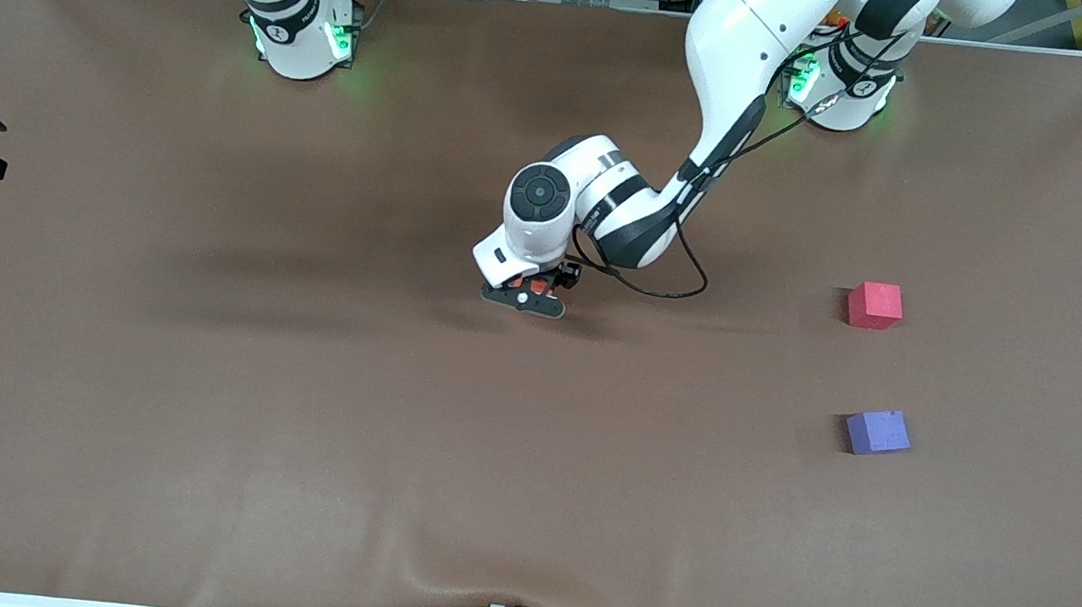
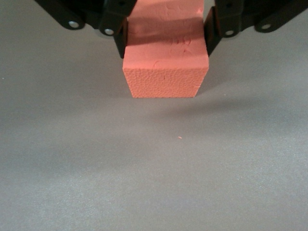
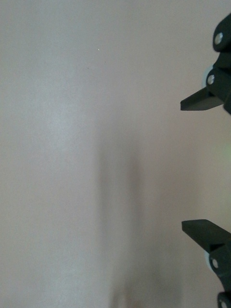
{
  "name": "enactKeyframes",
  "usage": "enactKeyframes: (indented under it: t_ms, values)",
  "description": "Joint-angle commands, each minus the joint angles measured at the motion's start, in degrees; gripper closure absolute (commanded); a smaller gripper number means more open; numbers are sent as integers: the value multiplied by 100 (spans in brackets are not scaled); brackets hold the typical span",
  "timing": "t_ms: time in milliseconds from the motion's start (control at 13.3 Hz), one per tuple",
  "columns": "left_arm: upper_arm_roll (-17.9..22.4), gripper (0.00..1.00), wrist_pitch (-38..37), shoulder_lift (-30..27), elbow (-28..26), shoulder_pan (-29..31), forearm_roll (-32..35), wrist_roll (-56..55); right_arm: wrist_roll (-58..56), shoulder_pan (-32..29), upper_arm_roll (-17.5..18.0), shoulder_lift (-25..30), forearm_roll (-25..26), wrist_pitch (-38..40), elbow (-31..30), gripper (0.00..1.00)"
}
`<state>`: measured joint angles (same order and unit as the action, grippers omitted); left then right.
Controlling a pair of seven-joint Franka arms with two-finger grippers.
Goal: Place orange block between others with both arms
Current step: 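Carry the orange cube with the left gripper toward the pink cube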
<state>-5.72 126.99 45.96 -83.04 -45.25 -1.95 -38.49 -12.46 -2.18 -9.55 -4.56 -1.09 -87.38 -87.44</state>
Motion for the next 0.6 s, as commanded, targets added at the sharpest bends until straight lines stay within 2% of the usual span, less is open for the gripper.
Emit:
enactKeyframes:
  t_ms: [0, 75, 151, 302, 452, 528]
  values:
    - [36, 81, -42, -34, 51, -37, -69, -106, 139, 86, -12, 140, -40, 27, -45, 0]
    - [45, 90, -121, -113, 59, 16, -60, -97, 182, 156, -12, 140, -40, 45, -19, 0]
    - [62, 91, -235, -192, 68, 51, -51, -88, 296, 218, -12, 140, -40, 54, 7, 0]
    - [80, 91, -769, -700, 68, 375, -51, -53, 568, 437, -38, 140, -31, 89, 25, 0]
    - [28, 90, -1375, -1394, 60, 1015, -69, 25, 928, 560, 6, 149, -31, 141, 86, 0]
    - [36, 90, -1570, -1667, 60, 1271, -69, 174, 1095, 544, 136, 149, -31, 185, 209, 0]
